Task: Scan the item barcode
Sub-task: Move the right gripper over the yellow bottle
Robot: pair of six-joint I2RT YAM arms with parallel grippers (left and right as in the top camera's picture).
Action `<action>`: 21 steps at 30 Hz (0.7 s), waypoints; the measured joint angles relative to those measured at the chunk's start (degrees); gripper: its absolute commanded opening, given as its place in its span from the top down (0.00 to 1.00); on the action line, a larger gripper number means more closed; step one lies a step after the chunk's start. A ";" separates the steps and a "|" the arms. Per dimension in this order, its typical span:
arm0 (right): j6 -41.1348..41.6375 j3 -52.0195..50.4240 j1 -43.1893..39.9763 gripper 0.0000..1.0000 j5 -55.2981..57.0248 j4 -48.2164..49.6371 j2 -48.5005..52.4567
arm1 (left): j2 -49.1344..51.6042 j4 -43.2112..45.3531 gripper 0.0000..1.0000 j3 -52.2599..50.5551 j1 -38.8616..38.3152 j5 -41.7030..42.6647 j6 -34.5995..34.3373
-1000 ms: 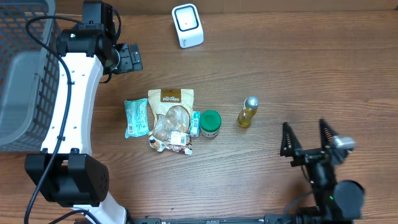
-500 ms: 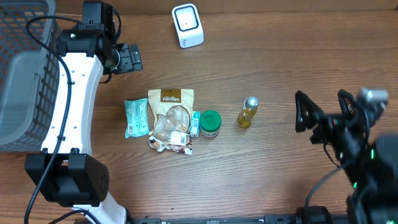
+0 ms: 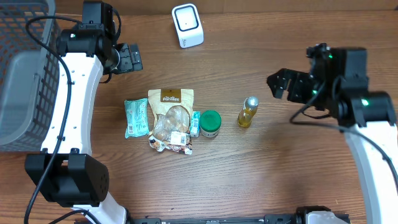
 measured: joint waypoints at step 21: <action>10.58 0.07 15.08 0.07 13.79 0.00 6.34 | 0.00 0.00 0.00 0.00 0.00 0.00 -0.11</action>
